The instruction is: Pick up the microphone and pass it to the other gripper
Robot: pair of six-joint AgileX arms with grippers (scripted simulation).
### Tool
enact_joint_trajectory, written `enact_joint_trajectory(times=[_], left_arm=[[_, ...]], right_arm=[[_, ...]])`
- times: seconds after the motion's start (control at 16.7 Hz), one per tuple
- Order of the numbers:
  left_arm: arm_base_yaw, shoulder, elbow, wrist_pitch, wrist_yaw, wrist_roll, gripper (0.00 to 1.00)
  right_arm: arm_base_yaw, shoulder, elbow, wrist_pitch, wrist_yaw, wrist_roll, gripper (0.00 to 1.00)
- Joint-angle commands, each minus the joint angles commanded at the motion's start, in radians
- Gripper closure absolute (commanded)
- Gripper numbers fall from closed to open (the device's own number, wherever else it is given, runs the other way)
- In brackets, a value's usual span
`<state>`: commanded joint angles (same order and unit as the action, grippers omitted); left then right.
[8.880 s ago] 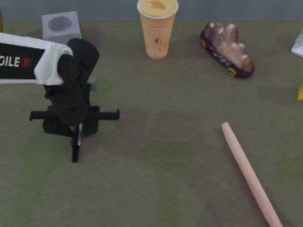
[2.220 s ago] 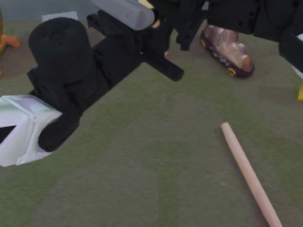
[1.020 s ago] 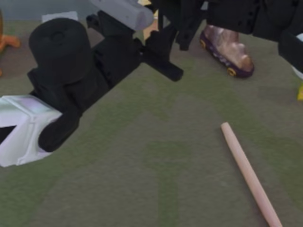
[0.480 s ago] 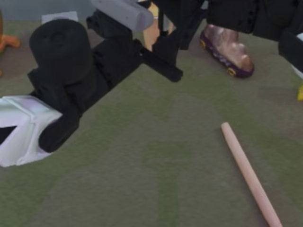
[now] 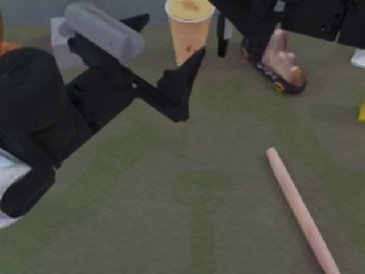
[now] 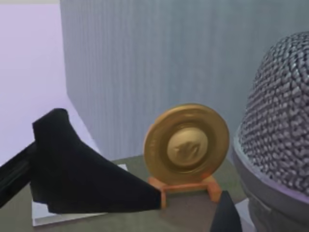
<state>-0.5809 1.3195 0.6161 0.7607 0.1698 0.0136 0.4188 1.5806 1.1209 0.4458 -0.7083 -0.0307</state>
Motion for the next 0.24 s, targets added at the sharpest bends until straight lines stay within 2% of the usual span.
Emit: enact_joint_trajectory(times=[0.12,0.24], left_arm=[[0.013,-0.063,-0.056,-0.010,0.010,-0.001,0.00],[0.018,-0.083,-0.075,-0.013,0.014,-0.001,0.00]], right_arm=[[-0.026,-0.018,-0.019,0.000,-0.028,-0.001,1.00],[-0.036,-0.025,-0.026,0.001,-0.039,-0.001,1.00]])
